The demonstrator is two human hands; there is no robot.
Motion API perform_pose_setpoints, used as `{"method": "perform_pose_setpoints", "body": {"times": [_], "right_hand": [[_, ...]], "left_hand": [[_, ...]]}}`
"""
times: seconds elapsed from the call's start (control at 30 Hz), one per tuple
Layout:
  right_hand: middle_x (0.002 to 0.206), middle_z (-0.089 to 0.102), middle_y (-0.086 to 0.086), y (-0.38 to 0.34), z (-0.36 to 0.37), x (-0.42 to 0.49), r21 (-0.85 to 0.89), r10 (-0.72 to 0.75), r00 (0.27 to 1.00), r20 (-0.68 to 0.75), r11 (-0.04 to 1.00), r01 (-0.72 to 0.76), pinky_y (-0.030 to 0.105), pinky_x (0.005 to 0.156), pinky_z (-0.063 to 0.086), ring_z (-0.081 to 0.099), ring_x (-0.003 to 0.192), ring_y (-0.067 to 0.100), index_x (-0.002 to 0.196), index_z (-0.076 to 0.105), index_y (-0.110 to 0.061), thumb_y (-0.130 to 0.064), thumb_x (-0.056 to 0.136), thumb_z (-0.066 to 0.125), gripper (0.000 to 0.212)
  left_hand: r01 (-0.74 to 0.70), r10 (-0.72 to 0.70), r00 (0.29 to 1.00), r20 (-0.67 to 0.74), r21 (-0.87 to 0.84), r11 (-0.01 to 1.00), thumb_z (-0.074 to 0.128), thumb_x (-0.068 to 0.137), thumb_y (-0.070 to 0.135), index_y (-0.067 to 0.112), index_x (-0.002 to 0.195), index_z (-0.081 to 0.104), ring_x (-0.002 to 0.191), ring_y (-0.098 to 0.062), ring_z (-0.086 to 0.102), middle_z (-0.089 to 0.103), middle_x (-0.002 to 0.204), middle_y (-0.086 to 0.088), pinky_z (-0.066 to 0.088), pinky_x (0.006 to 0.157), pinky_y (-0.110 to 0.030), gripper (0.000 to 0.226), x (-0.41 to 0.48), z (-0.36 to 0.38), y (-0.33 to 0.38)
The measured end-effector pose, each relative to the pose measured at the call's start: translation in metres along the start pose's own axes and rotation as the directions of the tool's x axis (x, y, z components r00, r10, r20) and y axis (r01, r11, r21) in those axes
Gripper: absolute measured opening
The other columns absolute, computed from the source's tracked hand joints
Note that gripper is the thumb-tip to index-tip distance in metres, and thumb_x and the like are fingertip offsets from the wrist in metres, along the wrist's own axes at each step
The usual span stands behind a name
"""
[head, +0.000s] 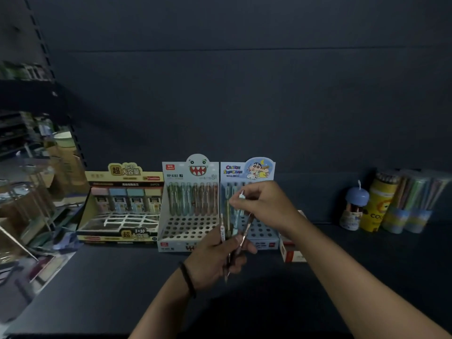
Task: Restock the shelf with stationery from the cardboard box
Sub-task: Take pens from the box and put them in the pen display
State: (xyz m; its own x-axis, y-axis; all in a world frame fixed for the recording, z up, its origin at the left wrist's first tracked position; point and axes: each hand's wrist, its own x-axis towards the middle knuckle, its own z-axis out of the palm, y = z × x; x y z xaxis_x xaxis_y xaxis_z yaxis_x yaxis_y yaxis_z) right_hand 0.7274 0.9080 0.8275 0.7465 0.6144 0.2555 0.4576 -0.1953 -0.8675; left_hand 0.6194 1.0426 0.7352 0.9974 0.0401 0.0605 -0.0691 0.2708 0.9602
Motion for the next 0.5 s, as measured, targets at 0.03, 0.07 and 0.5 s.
{"method": "perform_pose_setpoints", "body": {"times": [0.03,0.07,0.5], "right_hand": [[0.087,0.081,0.002,-0.001,-0.002,0.000,0.005,-0.001,1.000,0.008,1.000,0.001,0.036,0.078,0.063,0.075,0.078,0.014,0.092,0.085,-0.020,-0.025,0.091,0.084,0.005],[0.085,0.081,0.003,-0.001,-0.004,0.000,0.017,0.000,1.000,0.019,1.000,0.000,0.031,0.072,0.063,0.073,0.072,0.014,0.095,0.085,-0.018,-0.022,0.092,0.083,0.005],[0.081,0.077,0.002,0.022,-0.019,0.048,-0.187,-0.108,0.949,-0.298,0.981,0.053,0.037,0.073,0.066,0.077,0.068,0.013,0.114,0.073,-0.014,-0.012,0.096,0.077,0.019]], "left_hand": [[-0.001,0.001,1.000,0.004,0.008,1.000,0.046,0.111,0.010,0.003,0.113,0.050,0.059,-0.021,0.045,0.071,0.094,-0.020,0.036,0.053,-0.030,0.008,0.001,0.000,0.000],[0.000,0.000,1.000,0.010,0.015,1.000,0.044,0.112,0.008,0.004,0.114,0.049,0.059,-0.020,0.045,0.070,0.091,-0.018,0.037,0.053,-0.030,0.007,0.002,0.000,-0.001],[-0.043,0.013,0.983,-0.183,-0.160,0.986,0.042,0.112,0.014,0.005,0.126,0.060,0.071,-0.021,0.056,0.053,0.085,-0.009,0.046,0.063,-0.036,0.025,-0.001,-0.029,-0.021]]}}
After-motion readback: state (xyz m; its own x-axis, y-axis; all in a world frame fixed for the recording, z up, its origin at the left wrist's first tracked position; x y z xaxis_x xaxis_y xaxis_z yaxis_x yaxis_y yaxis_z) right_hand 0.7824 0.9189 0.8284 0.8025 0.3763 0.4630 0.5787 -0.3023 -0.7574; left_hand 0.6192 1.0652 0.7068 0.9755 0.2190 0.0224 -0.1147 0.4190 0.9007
